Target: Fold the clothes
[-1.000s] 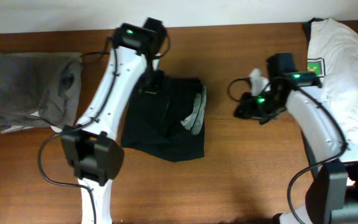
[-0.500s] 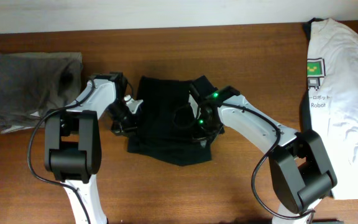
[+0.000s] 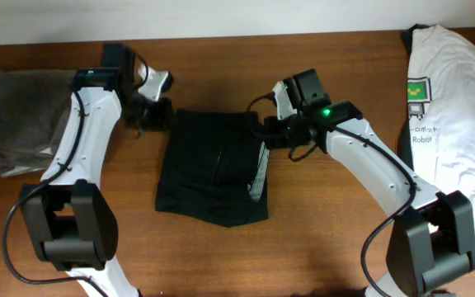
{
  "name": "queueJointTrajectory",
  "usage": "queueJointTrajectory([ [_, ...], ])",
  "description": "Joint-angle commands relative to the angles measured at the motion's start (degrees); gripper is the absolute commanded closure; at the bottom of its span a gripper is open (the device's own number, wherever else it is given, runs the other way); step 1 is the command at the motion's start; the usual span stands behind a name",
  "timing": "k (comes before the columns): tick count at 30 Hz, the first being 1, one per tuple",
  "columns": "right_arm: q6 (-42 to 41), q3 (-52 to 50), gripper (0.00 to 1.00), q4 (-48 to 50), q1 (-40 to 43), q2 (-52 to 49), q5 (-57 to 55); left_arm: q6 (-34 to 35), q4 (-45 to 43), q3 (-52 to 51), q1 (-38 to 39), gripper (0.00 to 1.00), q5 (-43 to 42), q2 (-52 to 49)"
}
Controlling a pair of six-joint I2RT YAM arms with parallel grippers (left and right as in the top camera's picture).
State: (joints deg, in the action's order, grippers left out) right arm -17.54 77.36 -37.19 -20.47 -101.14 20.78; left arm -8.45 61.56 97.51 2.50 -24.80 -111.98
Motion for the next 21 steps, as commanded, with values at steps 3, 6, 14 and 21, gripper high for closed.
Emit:
queueJointTrajectory([
  [3,-7.0,0.0,0.96,11.7,-1.6,-13.3,2.9,-1.0,-14.4,-1.3,2.8,0.98,-0.9,-9.0],
  [6,-10.3,0.0,0.96,7.0,0.1,-17.5,1.2,-2.4,-14.3,-1.3,2.3,0.96,1.6,-15.8],
  [14,-14.4,0.1,0.96,-19.7,7.5,-7.8,-22.8,-2.4,6.6,16.8,-1.2,0.57,5.4,-16.4],
  [21,8.8,0.1,0.81,-1.5,1.3,3.5,6.9,-2.4,35.2,24.0,0.3,0.62,1.7,-10.8],
])
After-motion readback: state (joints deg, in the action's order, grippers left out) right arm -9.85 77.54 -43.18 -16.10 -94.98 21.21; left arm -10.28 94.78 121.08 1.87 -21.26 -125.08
